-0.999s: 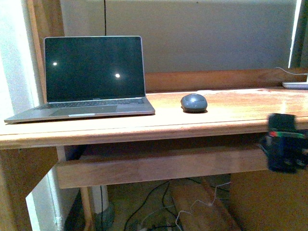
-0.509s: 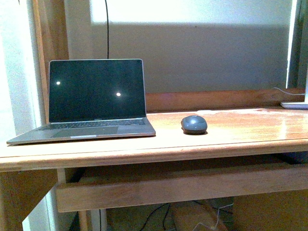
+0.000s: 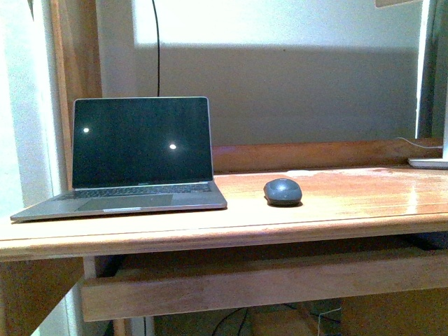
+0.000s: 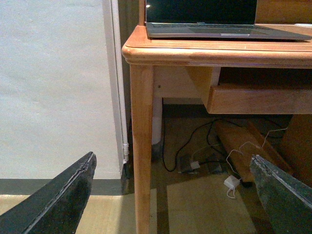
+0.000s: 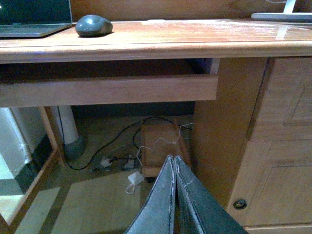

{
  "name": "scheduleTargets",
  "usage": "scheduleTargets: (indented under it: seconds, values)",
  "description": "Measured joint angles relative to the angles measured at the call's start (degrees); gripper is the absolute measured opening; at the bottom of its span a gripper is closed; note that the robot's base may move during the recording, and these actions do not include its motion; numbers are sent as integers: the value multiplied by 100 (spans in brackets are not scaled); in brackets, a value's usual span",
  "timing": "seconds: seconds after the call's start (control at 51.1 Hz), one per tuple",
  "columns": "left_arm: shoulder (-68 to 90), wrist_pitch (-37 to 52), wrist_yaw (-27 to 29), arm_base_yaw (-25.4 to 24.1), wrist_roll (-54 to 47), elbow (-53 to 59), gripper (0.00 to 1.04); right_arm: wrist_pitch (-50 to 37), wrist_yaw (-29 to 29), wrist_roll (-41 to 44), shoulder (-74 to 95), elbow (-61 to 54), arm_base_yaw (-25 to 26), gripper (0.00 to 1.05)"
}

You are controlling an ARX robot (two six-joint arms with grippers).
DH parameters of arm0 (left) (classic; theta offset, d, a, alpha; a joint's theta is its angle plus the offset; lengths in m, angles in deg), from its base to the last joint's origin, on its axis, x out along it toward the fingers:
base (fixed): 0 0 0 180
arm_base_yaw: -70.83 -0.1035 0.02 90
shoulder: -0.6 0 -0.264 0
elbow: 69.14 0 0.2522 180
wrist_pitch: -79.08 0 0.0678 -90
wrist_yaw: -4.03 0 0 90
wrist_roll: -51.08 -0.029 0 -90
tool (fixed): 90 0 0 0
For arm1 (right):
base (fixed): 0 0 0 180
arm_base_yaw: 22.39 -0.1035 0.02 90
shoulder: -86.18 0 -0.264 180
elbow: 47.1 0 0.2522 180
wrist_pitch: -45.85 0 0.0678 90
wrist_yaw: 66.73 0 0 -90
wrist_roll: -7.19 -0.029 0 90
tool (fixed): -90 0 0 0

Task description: Place mouse

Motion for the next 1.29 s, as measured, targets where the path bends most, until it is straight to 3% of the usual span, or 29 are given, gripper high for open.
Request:
scheduleTargets:
  seconds: [0.294, 0.724, 0.881, 1.292]
  values:
    - [0, 0, 0, 0, 0, 0, 97, 0, 0, 11, 0, 0, 11, 4]
    - [0, 0, 0, 0, 0, 0, 97, 0, 0, 11, 0, 0, 11, 77]
    - [0, 0, 0, 0, 0, 0, 97, 0, 0, 11, 0, 0, 11, 98]
    - [0, 0, -2, 0, 0, 0, 97, 0, 0, 11, 0, 0, 11, 97]
